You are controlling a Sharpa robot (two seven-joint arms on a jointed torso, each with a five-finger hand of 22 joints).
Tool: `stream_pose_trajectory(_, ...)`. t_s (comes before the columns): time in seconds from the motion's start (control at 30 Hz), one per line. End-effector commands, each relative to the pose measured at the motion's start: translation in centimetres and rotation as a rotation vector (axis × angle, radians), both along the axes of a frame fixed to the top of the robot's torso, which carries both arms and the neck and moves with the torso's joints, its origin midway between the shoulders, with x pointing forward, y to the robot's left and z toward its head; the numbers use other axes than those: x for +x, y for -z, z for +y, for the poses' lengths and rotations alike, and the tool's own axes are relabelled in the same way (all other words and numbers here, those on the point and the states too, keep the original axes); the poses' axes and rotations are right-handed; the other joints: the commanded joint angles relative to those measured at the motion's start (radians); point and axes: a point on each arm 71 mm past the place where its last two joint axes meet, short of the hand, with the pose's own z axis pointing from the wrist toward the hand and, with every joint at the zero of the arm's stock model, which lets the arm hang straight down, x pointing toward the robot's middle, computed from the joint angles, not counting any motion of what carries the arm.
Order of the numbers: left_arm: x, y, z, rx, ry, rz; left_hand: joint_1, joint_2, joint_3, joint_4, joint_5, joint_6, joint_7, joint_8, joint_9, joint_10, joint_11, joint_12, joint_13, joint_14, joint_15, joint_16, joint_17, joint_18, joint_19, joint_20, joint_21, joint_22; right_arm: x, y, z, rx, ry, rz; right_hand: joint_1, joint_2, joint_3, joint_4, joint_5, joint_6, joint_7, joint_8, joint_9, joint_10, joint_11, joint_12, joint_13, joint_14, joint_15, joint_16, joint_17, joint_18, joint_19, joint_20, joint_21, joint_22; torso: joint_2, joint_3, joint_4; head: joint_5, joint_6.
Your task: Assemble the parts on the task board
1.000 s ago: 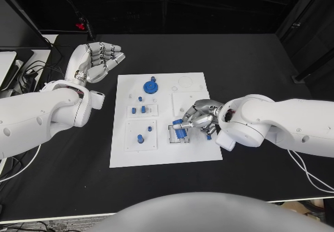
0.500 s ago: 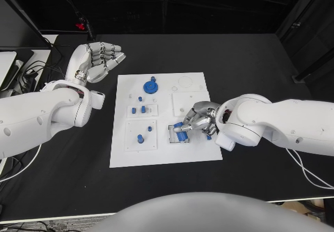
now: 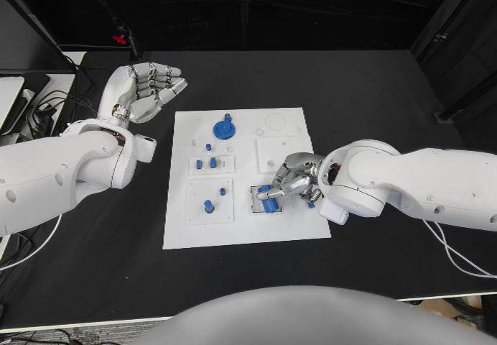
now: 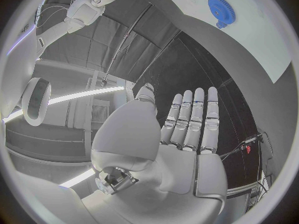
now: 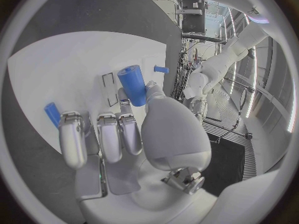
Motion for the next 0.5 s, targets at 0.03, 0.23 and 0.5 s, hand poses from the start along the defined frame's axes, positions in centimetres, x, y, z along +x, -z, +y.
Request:
stream_pose_trajectory(0.03,-0.11,-0.27,-0.15,-0.006,0.021,-0.026,-0.002,0.01,-0.006,0.0,0.005,-0.007,0.032,0.003,-0.001,-0.005,0.001,0.006,-0.001,-0.007,0.0,0.004,-0.002,0.01,0.009,0.001,-0.007,-0.001,-0.04,0.02,0.13,-0.031,-0.026,0.0,-0.012,-0.003,-0.01,0.003,-0.006,-0.011,0.002,-0.005,0.0,0.104,0.005,0.003,0.263,0.104,-0.001,0.002,0.263,-0.007,0.106,-0.003,0.003,0.263,0.0,-0.0002,-0.0003,0.0,0.0)
stream_pose_trajectory(0.23,-0.1,-0.27,-0.16,-0.006,0.021,-0.025,-0.002,0.01,-0.006,0.0,0.005,-0.007,0.032,0.003,-0.001,-0.005,0.001,0.006,-0.001,-0.007,0.0,0.004,-0.002,0.01,0.009,0.001,-0.007,-0.001,0.0,0.08,0.31,-0.043,-0.037,0.0,-0.023,-0.002,-0.027,0.014,-0.008,-0.021,0.005,-0.007,0.002,0.104,0.008,0.003,0.263,0.104,0.0,0.002,0.263,-0.007,0.106,-0.003,0.003,0.263,-0.001,-0.0006,-0.0006,-0.001,0.0)
stream_pose_trajectory(0.5,-0.11,-0.26,-0.13,-0.006,0.021,-0.024,-0.001,0.011,-0.009,0.0,0.006,-0.008,0.032,0.004,-0.001,-0.006,0.001,0.008,-0.001,-0.008,-0.001,0.006,-0.003,0.01,0.008,0.001,-0.007,-0.003,0.06,0.09,0.55,-0.055,-0.049,-0.009,-0.025,-0.001,-0.03,0.016,-0.01,-0.023,0.006,-0.007,0.003,0.104,0.009,0.003,0.263,0.104,-0.001,0.002,0.263,-0.007,0.106,-0.003,0.003,0.263,0.0,0.0002,0.0,0.0,0.0)
